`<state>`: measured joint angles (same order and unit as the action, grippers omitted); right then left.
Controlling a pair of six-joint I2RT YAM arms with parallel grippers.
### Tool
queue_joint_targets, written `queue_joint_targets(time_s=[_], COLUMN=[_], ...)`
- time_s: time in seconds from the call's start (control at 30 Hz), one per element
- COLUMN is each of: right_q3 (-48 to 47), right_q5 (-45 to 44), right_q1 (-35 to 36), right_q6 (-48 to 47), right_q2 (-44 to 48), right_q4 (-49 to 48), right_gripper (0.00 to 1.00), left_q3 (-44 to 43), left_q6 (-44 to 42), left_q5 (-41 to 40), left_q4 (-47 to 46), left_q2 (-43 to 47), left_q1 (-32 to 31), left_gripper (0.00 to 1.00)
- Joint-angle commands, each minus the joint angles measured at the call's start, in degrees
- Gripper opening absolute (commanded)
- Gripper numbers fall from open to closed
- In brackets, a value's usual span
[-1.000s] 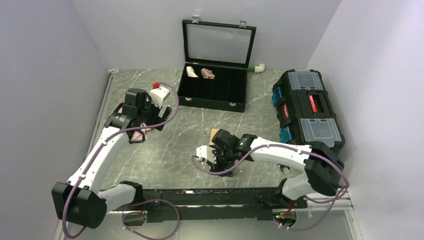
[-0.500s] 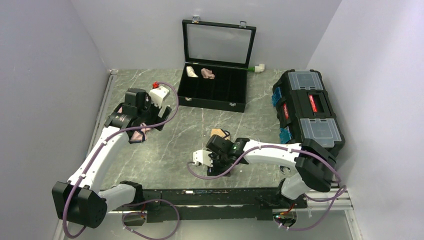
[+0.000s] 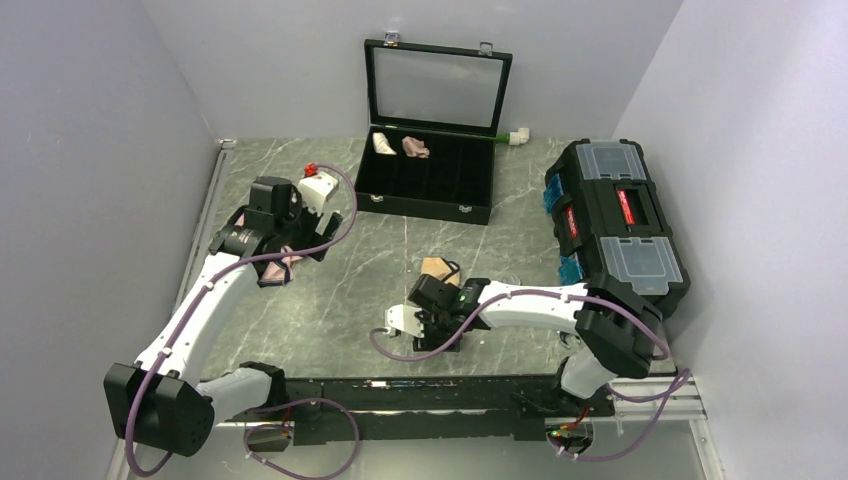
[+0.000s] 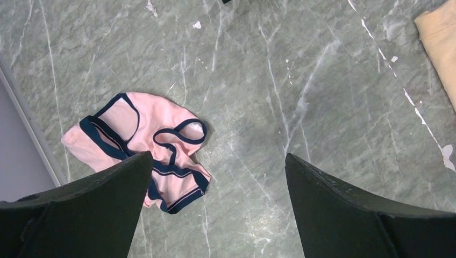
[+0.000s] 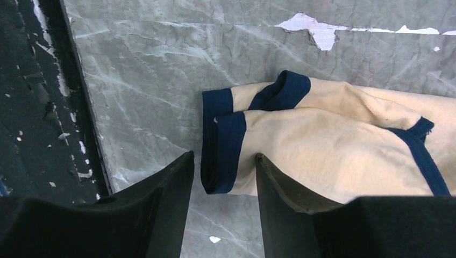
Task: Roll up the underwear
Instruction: Roll the underwear to the center of the board.
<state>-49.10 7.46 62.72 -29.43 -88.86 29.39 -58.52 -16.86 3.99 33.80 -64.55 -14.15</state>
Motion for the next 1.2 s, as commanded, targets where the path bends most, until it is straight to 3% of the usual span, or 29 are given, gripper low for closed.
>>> queue_joint_targets(time_s=[0.0, 0.3, 0.53, 0.73, 1.0, 1.17], right_q3=[-0.2, -0.29, -1.5, -4.77, -13.49, -20.68], right_q5=[-1.12, -1.45, 1.55, 13.28, 30.91, 38.71], right_q1=[0.44, 1.09, 1.0, -1.46, -13.68, -20.9], right_q6=[-0.11, -0.21, -1.47, -3.63, -9.34, -14.76], right_q2=[-1.44, -4.06, -4.33, -4.26, -10.6, -18.86], right_q4=[-1.02, -0.63, 2.18, 8.38, 18.96, 27.32], right_gripper=[0.47, 0.39, 0.12, 0.0, 0.0, 0.0], left_q3=[-0.5, 0.18, 1.97, 6.41, 14.64, 17.26], left_q6=[-0.43, -0.76, -2.06, -4.59, -9.78, -13.33], left_q5=[-1.28, -1.77, -0.72, 3.22, 15.99, 21.78], left_q4=[-0.21, -0.44, -1.04, -3.66, -6.61, -3.2], left_q2=[1.55, 2.02, 3.62, 7.25, 17.07, 18.74], left_q1=[0.32, 0.33, 0.27, 0.3, 0.23, -0.73], left_gripper=[0.99, 0.99, 1.0, 0.99, 1.0, 0.99])
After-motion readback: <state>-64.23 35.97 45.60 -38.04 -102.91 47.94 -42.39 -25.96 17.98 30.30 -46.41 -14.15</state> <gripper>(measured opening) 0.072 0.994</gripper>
